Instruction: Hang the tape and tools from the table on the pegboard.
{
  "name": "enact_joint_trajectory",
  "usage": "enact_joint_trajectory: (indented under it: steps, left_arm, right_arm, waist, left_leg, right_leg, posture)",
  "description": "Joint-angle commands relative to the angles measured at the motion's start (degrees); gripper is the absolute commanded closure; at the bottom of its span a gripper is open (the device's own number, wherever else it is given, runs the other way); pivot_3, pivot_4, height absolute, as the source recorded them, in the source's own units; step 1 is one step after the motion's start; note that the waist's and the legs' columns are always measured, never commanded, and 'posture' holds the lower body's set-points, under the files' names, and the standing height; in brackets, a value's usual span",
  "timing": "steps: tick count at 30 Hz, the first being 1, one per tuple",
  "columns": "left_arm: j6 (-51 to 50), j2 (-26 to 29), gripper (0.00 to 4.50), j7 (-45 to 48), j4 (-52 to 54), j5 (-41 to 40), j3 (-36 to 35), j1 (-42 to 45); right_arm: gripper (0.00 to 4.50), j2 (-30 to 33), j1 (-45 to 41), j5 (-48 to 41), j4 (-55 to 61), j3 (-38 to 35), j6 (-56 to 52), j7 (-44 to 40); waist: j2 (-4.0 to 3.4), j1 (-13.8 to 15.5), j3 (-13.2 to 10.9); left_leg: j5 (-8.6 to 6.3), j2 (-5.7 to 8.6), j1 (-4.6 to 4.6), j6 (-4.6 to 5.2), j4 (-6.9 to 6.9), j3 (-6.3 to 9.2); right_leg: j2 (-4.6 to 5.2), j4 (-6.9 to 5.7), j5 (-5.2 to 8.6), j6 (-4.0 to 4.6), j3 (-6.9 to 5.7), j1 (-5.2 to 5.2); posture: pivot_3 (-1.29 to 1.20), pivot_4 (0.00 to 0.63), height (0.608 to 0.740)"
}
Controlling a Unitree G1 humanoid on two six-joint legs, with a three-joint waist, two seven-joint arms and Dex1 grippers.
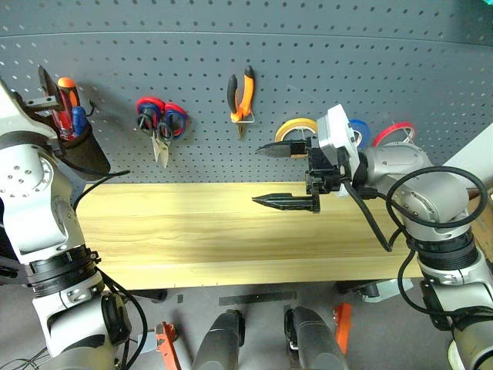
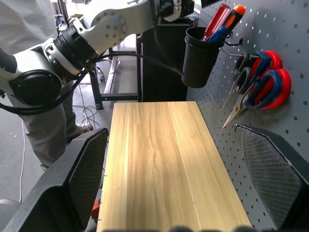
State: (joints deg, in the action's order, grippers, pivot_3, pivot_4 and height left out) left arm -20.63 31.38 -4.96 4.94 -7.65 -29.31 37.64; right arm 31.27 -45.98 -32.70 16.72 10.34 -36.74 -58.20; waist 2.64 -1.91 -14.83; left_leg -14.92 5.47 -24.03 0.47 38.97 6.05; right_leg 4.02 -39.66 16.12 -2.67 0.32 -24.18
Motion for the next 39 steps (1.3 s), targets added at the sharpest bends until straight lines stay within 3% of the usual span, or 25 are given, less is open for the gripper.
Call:
enact_joint_trajectory:
  steps: [1, 8, 14, 18, 26, 33, 36, 39]
  left_arm:
    - [-2.7, 1.1, 0.03, 5.1, 6.9, -2.3, 6.2, 3.9]
    - [-11.9, 0.7, 0.03, 17.1, 16.7, -7.5, 18.3, -0.9]
    - [-16.4, 1.6, 0.03, 21.4, 22.9, -7.9, 22.9, -9.2]
    - [-20.0, -0.8, 0.03, 21.7, 25.0, -9.4, 23.8, -16.6]
    - [-17.4, -4.2, 0.03, 19.9, 21.5, -6.2, 24.0, -27.0]
    - [-5.0, -7.8, 0.03, 18.4, 14.2, -1.6, 23.7, -38.5]
    - [-2.2, -9.5, 0.03, 17.3, 10.6, -0.9, 22.8, -40.7]
    - [1.5, -10.5, 0.03, 16.8, 6.0, 0.4, 22.2, -42.4]
  right_arm:
    - [0.00, 0.7, -0.2, -0.5, 1.8, -2.0, 0.1, 0.2]
    - [0.00, 2.6, 1.0, -1.1, 2.4, -4.1, -0.6, 0.3]
    - [0.00, 5.5, 4.4, -2.1, 4.9, -6.2, -2.3, 0.6]
    - [0.00, 6.3, 7.4, -2.3, 6.6, -7.4, -3.2, 1.9]
    - [0.00, 0.5, 17.6, 2.3, 7.0, -8.3, -0.5, 14.1]
    - [0.00, -9.1, 30.7, 9.6, 0.7, -7.3, 9.7, 23.1]
    - [0.00, -10.6, 33.2, 11.8, -1.8, -7.3, 13.1, 24.1]
    - [0.00, -12.0, 35.1, 13.5, -4.6, -7.0, 15.9, 24.9]
  waist:
    - [0.14, 0.2, 0.1]
    - [0.04, -0.5, 1.1]
    - [-0.21, -2.1, 1.3]
    - [-0.61, -2.3, 2.3]
    - [-0.69, -2.2, 4.4]
    - [-0.94, -2.1, 7.0]
    - [-1.16, -1.5, 7.3]
    - [-1.36, -1.2, 8.2]
  left_leg:
    - [0.00, 0.00, -0.01, 0.00, 0.01, 0.02]
    - [0.00, 0.02, 0.02, 0.00, 0.00, -0.04]
    - [0.01, -0.03, 0.10, -0.01, -0.03, -0.20]
    - [0.01, -0.03, 0.13, 0.00, -0.03, -0.29]
    - [0.01, -0.03, 0.27, 0.00, -0.02, -0.30]
    - [0.01, -0.03, 0.54, 0.00, -0.14, -0.40]
    - [-0.14, -0.02, 1.31, 0.25, -0.24, -0.43]
    - [-0.15, -0.05, 1.65, 0.28, -0.23, -0.38]
  right_leg:
    - [0.00, 0.00, 0.00, 0.00, -0.02, 0.01]
    - [0.01, 0.04, -0.01, -0.01, 0.08, 0.04]
    - [-0.06, -0.24, -0.01, -0.01, 0.30, -0.05]
    - [-0.06, -0.23, 0.00, -0.01, 0.43, -0.05]
    - [-0.07, -0.29, -0.02, 0.00, 0.46, 0.07]
    - [-0.09, -0.29, -0.05, 0.04, 0.56, 0.18]
    - [-0.10, -0.17, -0.05, 0.05, 0.60, 0.98]
    - [-0.16, -0.05, -0.09, 0.04, 0.56, 1.07]
  posture:
    - [-0.08, 0.176, 0.740]
    - [-0.11, 0.166, 0.740]
    - [-0.12, 0.155, 0.740]
    - [-0.13, 0.139, 0.740]
    - [-0.12, 0.110, 0.740]
    - [-0.11, 0.074, 0.740]
    - [-0.10, 0.053, 0.740]
    - [-0.10, 0.041, 0.740]
